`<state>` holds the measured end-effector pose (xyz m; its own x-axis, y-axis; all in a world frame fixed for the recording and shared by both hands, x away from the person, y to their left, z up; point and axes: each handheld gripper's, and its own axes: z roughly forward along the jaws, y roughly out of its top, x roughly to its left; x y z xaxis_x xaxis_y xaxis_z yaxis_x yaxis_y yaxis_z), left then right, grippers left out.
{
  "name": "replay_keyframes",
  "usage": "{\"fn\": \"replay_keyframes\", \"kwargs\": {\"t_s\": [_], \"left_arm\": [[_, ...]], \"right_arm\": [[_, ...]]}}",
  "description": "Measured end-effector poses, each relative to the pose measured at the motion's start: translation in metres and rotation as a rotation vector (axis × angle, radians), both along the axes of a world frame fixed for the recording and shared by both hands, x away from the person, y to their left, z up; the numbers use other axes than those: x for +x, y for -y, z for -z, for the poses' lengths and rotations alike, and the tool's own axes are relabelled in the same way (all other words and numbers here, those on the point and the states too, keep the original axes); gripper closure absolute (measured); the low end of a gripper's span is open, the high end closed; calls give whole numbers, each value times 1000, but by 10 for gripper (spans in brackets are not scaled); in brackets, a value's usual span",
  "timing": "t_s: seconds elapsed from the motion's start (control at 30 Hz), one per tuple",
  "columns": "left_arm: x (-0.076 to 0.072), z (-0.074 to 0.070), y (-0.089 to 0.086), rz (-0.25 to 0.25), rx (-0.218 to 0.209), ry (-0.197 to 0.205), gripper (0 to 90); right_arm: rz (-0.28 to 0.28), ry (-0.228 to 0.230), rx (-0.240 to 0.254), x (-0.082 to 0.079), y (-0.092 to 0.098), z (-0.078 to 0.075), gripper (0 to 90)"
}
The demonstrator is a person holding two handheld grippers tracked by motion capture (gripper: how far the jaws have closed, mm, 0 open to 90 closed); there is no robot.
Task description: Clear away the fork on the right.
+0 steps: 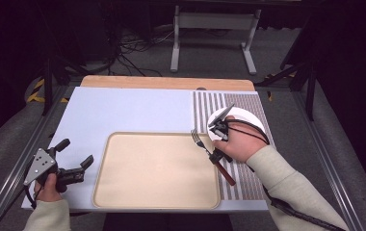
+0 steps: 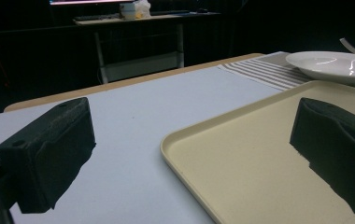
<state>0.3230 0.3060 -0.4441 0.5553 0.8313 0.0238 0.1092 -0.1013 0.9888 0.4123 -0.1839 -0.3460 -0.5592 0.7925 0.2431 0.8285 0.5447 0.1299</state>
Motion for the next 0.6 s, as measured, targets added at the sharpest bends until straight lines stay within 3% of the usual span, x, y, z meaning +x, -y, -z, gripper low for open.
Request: {"fn": "replay_keyframes", "kwargs": {"t_s": [0.4,0.6], "left_arm": [[0,0,0,2,6,-3,6],[0,0,-1,3,9,-4,6]], "right_arm": [[105,-20,18,1,-10,9,776],[129,-31,20,2,-15,17,776]]}}
